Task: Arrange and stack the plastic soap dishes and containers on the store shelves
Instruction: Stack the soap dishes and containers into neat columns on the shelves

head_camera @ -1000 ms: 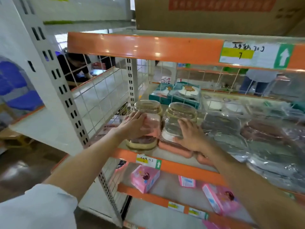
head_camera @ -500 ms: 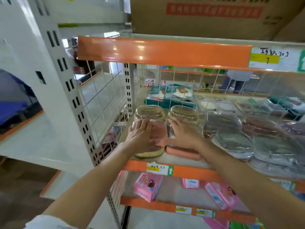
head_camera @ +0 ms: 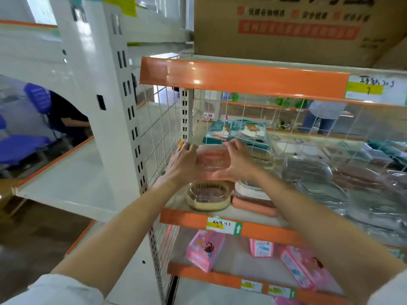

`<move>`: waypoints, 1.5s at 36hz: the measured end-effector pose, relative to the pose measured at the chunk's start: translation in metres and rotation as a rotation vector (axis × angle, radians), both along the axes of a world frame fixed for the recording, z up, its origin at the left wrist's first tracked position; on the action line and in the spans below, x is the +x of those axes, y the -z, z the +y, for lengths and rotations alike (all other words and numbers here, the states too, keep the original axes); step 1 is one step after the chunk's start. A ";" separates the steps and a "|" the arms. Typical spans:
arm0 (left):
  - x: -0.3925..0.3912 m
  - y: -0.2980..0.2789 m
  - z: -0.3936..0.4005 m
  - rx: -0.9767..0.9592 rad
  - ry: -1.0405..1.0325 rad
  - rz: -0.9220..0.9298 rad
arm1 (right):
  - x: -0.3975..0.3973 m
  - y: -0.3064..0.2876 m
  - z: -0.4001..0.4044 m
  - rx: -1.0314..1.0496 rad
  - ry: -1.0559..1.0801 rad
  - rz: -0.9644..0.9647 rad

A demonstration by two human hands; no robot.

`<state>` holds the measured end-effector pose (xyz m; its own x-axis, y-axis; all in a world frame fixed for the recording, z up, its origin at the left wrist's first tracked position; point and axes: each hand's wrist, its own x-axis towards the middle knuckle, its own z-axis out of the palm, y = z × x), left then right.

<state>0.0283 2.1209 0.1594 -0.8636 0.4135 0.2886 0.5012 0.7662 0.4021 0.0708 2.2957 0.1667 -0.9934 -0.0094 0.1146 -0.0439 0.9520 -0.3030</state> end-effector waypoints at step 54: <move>-0.041 -0.031 0.034 -0.160 0.092 -0.070 | 0.069 -0.007 0.117 -0.116 0.175 -0.279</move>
<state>-0.0132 2.1547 0.1907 -0.8355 0.5275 0.1537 0.5474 0.7753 0.3151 0.1397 2.4124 0.1733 -0.9720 0.1610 -0.1711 0.2166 0.8962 -0.3871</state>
